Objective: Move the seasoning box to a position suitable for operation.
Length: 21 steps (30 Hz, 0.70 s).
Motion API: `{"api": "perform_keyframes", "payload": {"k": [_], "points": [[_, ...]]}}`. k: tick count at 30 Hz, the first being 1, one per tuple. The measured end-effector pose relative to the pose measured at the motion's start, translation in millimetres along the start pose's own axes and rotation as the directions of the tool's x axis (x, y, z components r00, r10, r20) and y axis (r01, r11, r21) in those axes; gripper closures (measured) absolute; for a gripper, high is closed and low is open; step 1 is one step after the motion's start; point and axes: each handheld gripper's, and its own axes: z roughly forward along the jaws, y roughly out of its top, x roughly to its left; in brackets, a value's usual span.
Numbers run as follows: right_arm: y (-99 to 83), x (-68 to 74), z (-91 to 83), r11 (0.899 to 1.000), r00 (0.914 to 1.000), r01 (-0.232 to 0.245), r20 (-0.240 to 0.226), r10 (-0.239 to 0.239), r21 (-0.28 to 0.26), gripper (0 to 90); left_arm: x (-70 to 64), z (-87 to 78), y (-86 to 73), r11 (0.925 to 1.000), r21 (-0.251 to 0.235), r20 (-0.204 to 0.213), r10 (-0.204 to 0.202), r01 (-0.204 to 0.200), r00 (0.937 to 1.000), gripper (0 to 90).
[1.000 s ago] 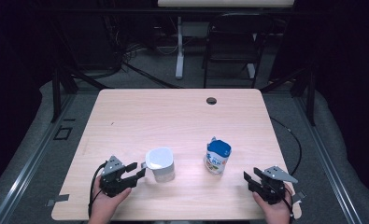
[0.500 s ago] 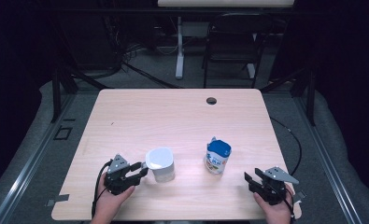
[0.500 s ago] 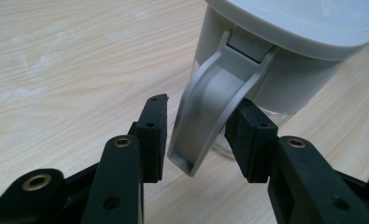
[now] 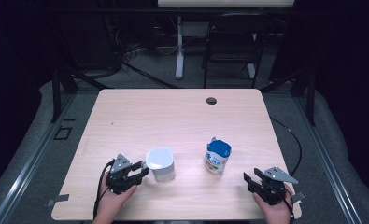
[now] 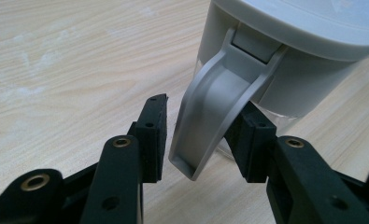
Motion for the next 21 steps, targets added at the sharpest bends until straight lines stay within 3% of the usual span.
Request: {"api": "perform_keyframes", "payload": {"k": [9,11,17,21], "points": [[1.3,1.0,-1.2,1.000,0.9998,0.009,0.019,-0.009,-0.008,48.9,-1.1,1.5,0.0,1.0000,0.004,-0.002,0.002,-0.002,1.0000,65.3],[2.8,0.3,-1.9,1.000,0.9998,-0.016,0.013,0.016,-0.006,44.7,-1.4,1.3,0.0,0.9999,0.006,-0.004,0.013,-0.013,0.9999,66.3],[3.5,-0.2,-1.0,0.999,0.9986,-0.052,0.009,0.052,-0.008,43.4,-2.4,0.9,-0.2,0.9996,0.010,-0.008,0.025,-0.025,0.9997,67.1],[4.5,1.5,-2.8,1.000,0.9993,-0.016,0.034,0.017,-0.018,47.6,-2.7,1.2,-0.3,0.9993,0.008,-0.013,0.036,-0.036,0.9993,67.5]]}}
